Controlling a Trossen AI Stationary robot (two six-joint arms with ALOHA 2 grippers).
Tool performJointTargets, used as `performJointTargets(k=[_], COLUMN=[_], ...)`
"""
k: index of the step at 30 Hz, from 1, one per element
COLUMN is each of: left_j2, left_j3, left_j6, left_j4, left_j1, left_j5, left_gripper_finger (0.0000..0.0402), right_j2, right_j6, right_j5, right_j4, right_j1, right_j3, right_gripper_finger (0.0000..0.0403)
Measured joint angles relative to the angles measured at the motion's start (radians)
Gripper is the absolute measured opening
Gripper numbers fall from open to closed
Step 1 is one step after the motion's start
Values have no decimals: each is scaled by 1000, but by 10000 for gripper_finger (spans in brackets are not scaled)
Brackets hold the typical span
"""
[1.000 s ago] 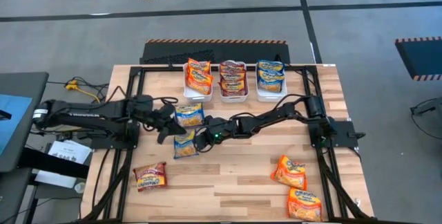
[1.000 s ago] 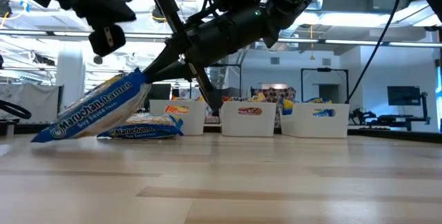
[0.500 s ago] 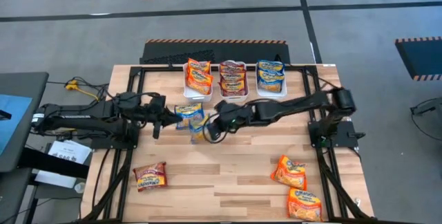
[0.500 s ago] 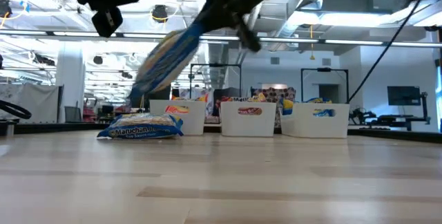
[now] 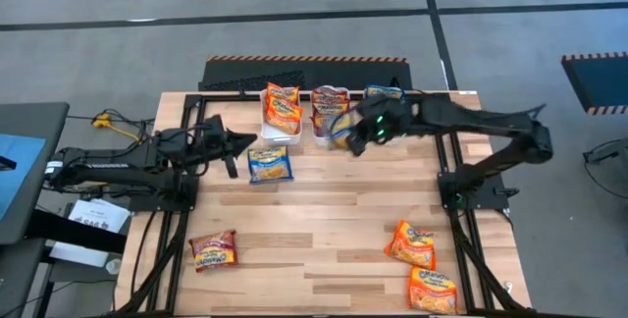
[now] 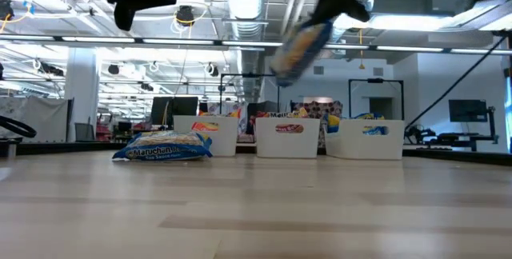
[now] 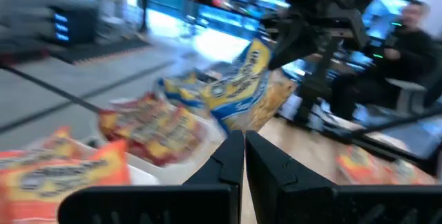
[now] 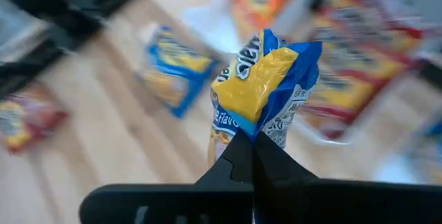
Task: Sort Maruchan noodles
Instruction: Put the blue noodle pack into the right white bin
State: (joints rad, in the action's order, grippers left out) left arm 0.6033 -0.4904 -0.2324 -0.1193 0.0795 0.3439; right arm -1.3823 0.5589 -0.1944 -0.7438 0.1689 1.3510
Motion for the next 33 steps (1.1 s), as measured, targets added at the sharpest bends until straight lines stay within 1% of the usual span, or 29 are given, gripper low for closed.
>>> performJointTargets(k=[5,9,12,14,18,23,26,29,33], left_j2=[0,0,0,0,0,0,0,1,1], left_j3=[0,0,0,0,0,0,0,0,0], left_j6=[19,16,4,3,3,2,2,2,3], left_j4=[-12,-12,-12,-12,-11,-11,-8,-2,6], left_j1=[1,1,1,1,1,1,1,1,1], left_j5=[165,287,360,393,451,520,534,534,534], left_gripper_finger=[0,0,0,0,0,0,0,0,0], right_j2=[98,161,200,237,330,384,372,341,287], right_j6=[-179,-334,-426,-469,-518,-583,-630,-642,-644], right_j5=[0,10,25,64,149,221,235,279,279], right_j4=[-144,-206,-243,-224,-149,-29,10,54,133], right_j1=[153,289,381,442,553,635,659,673,672], right_j3=[0,0,-10,-59,-219,-373,-419,-454,-480], right_gripper_finger=[2,2,2,2,1,1,1,1,1])
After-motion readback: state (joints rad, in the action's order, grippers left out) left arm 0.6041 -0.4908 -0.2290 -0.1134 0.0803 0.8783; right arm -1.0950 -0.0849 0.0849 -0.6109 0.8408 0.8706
